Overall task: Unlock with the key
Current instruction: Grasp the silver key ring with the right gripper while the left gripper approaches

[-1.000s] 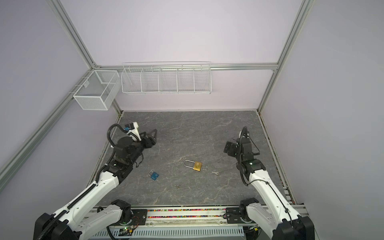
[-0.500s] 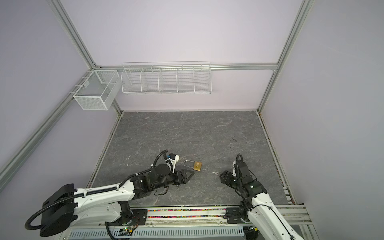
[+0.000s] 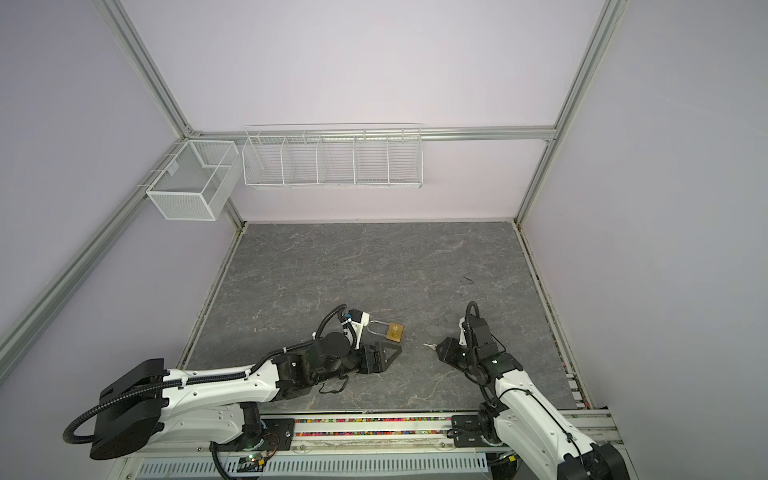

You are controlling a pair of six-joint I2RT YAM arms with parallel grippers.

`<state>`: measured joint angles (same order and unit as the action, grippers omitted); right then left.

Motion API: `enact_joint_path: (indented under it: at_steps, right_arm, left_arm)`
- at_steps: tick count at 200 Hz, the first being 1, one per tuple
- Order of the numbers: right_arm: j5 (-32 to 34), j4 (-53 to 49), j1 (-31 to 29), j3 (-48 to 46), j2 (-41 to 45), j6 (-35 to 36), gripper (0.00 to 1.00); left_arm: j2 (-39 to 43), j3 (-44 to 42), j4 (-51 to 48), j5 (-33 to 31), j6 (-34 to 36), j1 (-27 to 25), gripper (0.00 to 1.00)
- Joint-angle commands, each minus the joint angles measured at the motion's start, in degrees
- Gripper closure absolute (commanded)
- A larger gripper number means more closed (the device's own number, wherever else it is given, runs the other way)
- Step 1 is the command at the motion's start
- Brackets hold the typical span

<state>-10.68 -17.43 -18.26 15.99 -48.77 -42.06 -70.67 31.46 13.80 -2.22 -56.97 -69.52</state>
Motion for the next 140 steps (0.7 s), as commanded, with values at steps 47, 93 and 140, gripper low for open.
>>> enact_joint_path:
  at_steps: [47,93,140]
  right_arm:
    - [-0.7,6.5,-0.4,-1.0,-3.5,0.3,0.66]
    - [-0.9,7.9,-0.3,-1.1,-6.0,0.6,0.71]
    - [-1.7,9.1,-0.3,-1.0,-7.5,0.8,0.78]
  left_arm:
    - [1.4,2.5,-2.9,-2.3,-0.2,-0.2,0.06]
    - [3.1,1.6,-3.2,-2.9,-0.4,-0.2,0.06]
    - [4.1,1.0,-4.0,-4.0,-0.8,-0.1,0.05]
